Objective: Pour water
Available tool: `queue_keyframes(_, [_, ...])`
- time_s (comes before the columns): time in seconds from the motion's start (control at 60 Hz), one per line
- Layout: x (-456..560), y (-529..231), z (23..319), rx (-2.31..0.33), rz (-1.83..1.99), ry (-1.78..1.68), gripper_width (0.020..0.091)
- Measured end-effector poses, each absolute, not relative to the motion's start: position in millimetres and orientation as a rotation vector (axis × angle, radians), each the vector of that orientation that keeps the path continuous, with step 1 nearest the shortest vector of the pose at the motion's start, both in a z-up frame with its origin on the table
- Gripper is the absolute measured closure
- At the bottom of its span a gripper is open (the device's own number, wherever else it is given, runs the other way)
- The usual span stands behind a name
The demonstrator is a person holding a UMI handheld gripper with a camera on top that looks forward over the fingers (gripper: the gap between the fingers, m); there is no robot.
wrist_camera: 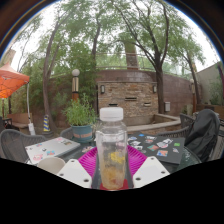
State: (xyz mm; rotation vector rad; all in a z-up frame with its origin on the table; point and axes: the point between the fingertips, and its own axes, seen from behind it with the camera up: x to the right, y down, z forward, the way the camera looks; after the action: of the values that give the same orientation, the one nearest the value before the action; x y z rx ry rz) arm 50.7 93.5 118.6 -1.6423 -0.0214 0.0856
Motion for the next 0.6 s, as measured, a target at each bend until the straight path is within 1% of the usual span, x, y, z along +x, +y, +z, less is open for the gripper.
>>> queue_keyframes(0.15, [52,100,87,-1.676,0.088,-0.05,0.0693])
queue_keyframes(0.2, [51,102,92,-1.655,0.074,-0.066,0.0694])
queue_keyframes(0.233, [51,102,88,-1.664,0.067,-0.076,0.0694])
queue_keyframes(0.417, [51,104,87,-1.691,0.051,-0.064,0.0691])
queue_keyframes(0.433, [51,103,87,-1.693,0.052,-0.064,0.0682])
queue_keyframes(0.467, [50,103,86,-1.701,0.054,-0.065,0.0632])
queue_keyframes(0.55, [52,99,81,-1.768,0.076,-0.044,0.0551])
queue_keyframes(0.567, [53,96,78,-1.791,0.083,-0.032,0.0516])
queue_keyframes(0.6, [51,89,78,-1.819,0.105,-0.021,0.0406])
